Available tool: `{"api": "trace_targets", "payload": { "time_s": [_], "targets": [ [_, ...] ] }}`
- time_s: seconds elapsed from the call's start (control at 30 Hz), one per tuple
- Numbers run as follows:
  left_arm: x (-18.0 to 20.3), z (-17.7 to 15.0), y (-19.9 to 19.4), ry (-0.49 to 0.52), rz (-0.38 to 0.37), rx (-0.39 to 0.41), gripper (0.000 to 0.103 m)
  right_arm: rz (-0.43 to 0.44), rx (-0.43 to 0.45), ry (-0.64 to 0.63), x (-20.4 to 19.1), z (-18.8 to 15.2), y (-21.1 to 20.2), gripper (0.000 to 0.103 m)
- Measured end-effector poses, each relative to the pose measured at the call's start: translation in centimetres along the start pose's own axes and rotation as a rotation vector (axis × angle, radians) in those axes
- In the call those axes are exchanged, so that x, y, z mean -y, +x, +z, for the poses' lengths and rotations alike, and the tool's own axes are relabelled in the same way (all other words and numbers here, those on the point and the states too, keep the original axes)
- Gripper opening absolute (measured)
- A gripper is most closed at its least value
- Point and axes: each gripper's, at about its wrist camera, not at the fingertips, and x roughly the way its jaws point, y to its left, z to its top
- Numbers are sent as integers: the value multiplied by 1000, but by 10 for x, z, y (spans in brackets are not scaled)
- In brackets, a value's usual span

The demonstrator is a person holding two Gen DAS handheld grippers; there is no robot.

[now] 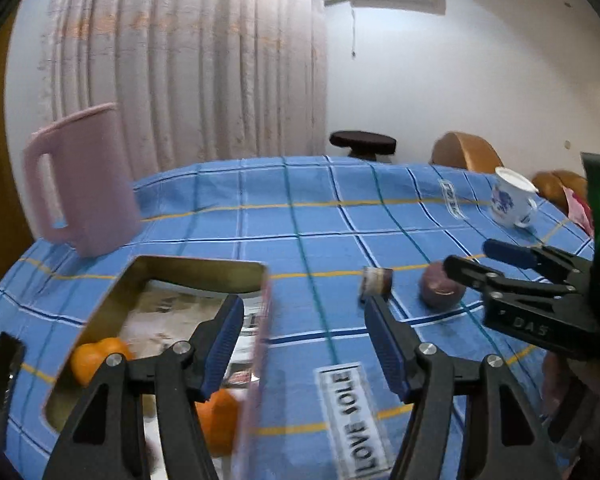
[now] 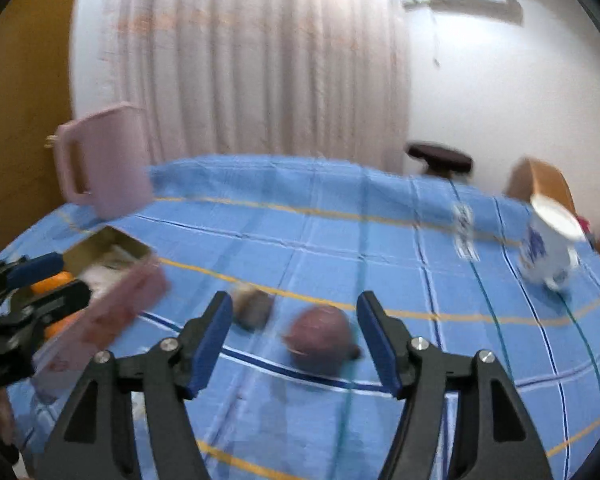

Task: Organize fruits
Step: 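Grasp the small cylindrical can with the left gripper while the right gripper grasps the purple round fruit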

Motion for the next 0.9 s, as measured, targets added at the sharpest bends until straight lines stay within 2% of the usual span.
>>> {"api": "trace_targets", "payload": {
  "time_s": [0.1,0.33,0.43,0.6,0.7,0.9],
  "targets": [
    [9,2,15,15,1,-22,65,-19,-67,8,6,2,19,68],
    [15,6,28,43,12,-39,65,13,-174,33,12,-5,47,67],
    [21,10,34,52,12,-43,65,40,-200,47,14,-7,51,56],
    [28,12,42,52,-6,-58,65,41,-178,48,14,-7,47,55],
    [33,13,49,54,-14,-63,65,-27,-122,66,18,-7,35,55],
    [41,14,75,53,-48,-120,65,-60,-122,154,38,-8,31,55]
  ]
}}
